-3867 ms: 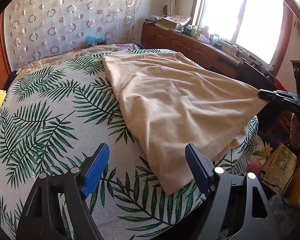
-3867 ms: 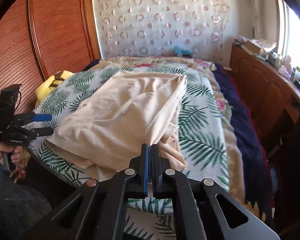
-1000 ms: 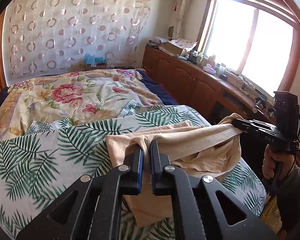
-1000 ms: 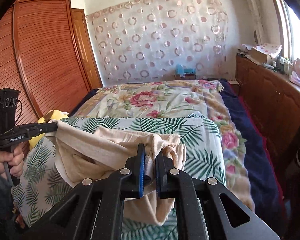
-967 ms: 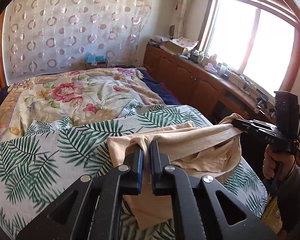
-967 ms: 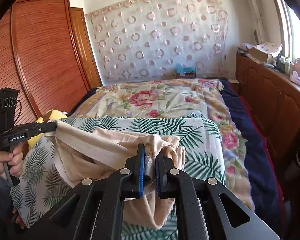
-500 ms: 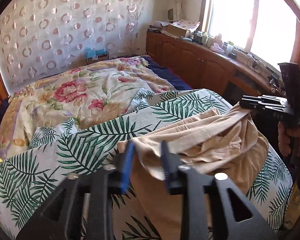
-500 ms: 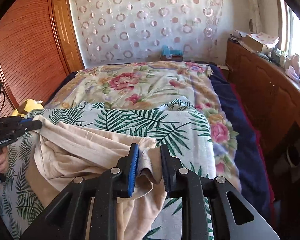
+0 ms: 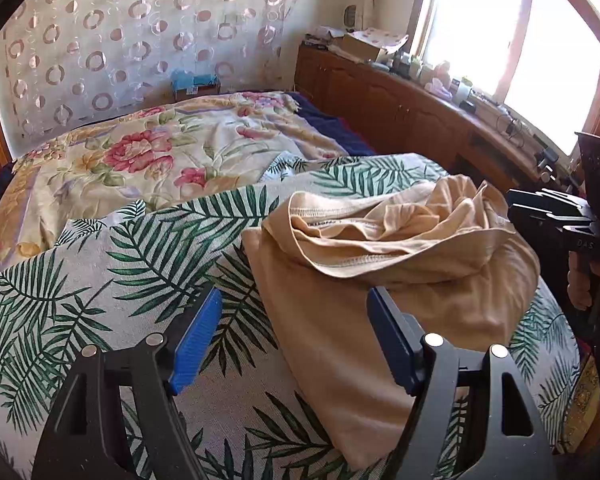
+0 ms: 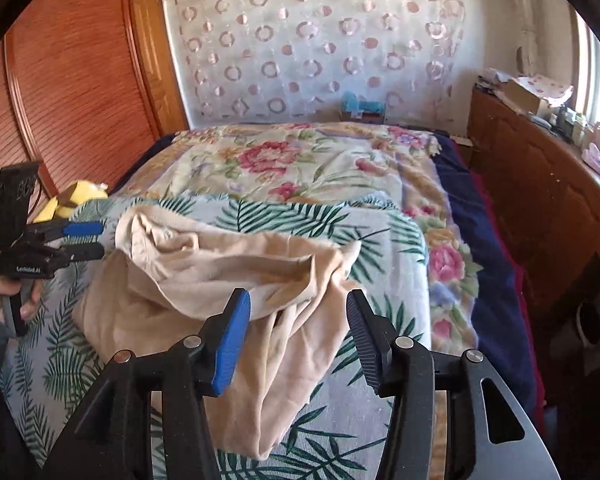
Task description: Fold small clothes
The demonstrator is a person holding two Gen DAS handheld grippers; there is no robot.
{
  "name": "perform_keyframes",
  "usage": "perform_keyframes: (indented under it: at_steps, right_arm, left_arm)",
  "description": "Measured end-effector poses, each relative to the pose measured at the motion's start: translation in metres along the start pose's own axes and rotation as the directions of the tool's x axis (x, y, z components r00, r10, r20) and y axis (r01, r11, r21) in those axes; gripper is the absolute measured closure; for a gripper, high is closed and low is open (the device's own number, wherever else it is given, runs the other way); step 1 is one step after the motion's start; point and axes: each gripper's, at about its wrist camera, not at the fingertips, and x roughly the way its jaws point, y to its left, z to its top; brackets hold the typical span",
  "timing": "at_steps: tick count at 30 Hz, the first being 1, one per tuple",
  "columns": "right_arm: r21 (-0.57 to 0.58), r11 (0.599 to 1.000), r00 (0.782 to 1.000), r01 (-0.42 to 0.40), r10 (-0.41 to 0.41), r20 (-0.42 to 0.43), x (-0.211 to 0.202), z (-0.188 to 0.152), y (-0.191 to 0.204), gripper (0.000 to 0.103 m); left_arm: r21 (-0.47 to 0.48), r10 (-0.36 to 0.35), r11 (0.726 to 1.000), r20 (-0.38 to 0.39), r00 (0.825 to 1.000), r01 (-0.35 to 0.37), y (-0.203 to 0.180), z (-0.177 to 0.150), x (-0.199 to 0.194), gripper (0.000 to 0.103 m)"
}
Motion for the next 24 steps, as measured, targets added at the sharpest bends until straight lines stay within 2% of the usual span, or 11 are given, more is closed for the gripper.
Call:
perform_keyframes:
  at_steps: [5, 8, 9, 10, 11, 13, 14, 18, 20, 22, 24]
  right_arm:
    - [-0.032, 0.999, 0.999, 0.005, -0.007, -0.048, 0.026, 0.006, -0.003, 0.051]
    - [-0.009, 0.999, 0.998, -0.054, 0.054, -0.034, 0.037, 0.022, -0.011, 0.051]
    - [0.000, 0.997, 0.997, -0.075, 0.075, -0.035, 0.038, 0.025, -0.015, 0.063]
    - [0.002, 0.995, 0.994, -0.101, 0.101, -0.039, 0.040, 0.028, -0.018, 0.091]
    - [-0.002, 0.992, 0.991, -0.122, 0.122, -0.049, 0.042, 0.030, -0.019, 0.094]
    - [-0.002, 0.991, 0.991, -0.131, 0.131, -0.033, 0.043, 0.033, -0.024, 0.095]
    - [0.014, 0.992, 0.992, -0.124, 0.125, -0.011, 0.042, 0.035, -0.028, 0.095]
    - [0.197, 0.979, 0.997, -0.052, 0.041, 0.059, 0.040, 0.037, -0.061, 0.095]
    - [0.251, 0.968, 0.998, 0.025, -0.040, 0.054, 0.040, 0.037, -0.074, 0.088]
    - [0.272, 0.962, 0.998, 0.024, -0.037, 0.045, 0.039, 0.035, -0.082, 0.086]
    - [0.244, 0.969, 0.998, 0.033, -0.045, 0.044, 0.033, 0.031, -0.079, 0.086]
  left_arm:
    - [0.009, 0.006, 1.000, -0.036, 0.999, -0.006, -0.003, 0.007, 0.019, 0.027]
    - [0.028, 0.025, 0.999, -0.042, 0.999, -0.023, -0.002, 0.017, 0.032, 0.027]
    - [0.030, 0.032, 0.999, -0.041, 0.999, -0.031, -0.001, 0.020, 0.036, 0.027]
    - [0.027, 0.039, 0.999, -0.041, 0.998, -0.038, 0.001, 0.023, 0.039, 0.027]
    - [0.015, 0.041, 0.999, -0.041, 0.998, -0.041, 0.004, 0.026, 0.042, 0.027]
    - [-0.005, 0.068, 0.998, -0.036, 0.997, -0.068, 0.011, 0.030, 0.047, 0.027]
    - [-0.013, 0.128, 0.992, -0.036, 0.991, -0.129, 0.015, 0.032, 0.051, 0.027]
    - [-0.055, 0.196, 0.979, -0.016, 0.980, -0.197, 0.027, 0.035, 0.054, 0.027]
    - [-0.067, 0.210, 0.975, 0.003, 0.978, -0.210, 0.027, 0.035, 0.050, 0.027]
    - [-0.074, 0.225, 0.972, 0.014, 0.974, -0.223, 0.027, 0.034, 0.046, 0.027]
    - [-0.096, 0.210, 0.974, 0.025, 0.977, -0.207, 0.031, 0.034, 0.040, 0.027]
